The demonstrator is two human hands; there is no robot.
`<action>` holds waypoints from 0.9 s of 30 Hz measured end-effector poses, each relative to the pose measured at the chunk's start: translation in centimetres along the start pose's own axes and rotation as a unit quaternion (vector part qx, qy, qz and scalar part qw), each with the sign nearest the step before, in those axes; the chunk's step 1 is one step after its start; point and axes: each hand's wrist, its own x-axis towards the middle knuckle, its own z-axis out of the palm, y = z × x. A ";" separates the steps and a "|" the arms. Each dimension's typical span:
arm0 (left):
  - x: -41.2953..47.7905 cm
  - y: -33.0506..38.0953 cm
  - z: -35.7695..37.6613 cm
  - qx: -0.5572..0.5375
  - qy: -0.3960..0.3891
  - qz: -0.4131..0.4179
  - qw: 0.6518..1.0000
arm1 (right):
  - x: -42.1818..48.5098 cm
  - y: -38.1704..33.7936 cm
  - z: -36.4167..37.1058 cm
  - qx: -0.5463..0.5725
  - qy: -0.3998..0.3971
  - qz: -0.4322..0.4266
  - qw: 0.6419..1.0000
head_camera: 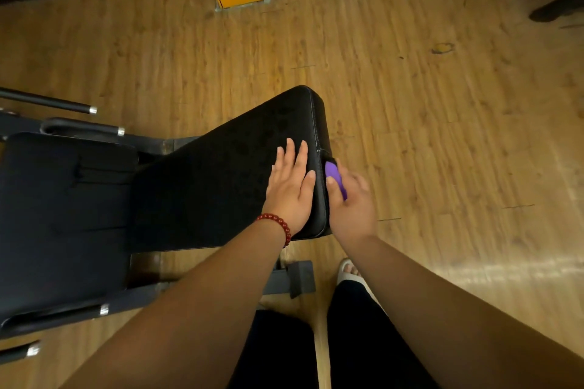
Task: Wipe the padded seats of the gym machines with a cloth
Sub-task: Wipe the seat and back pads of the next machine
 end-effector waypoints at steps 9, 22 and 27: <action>-0.1 -0.6 1.3 0.016 0.067 0.032 0.997 | 3.9 -0.4 0.5 0.057 -0.011 -0.050 0.997; -0.8 -1.0 1.9 -0.005 0.095 0.052 0.994 | 1.4 0.1 0.3 0.058 -0.033 -0.077 0.995; -2.7 -2.4 2.4 0.025 0.074 0.105 0.991 | -1.7 0.5 0.8 0.080 -0.017 -0.090 0.993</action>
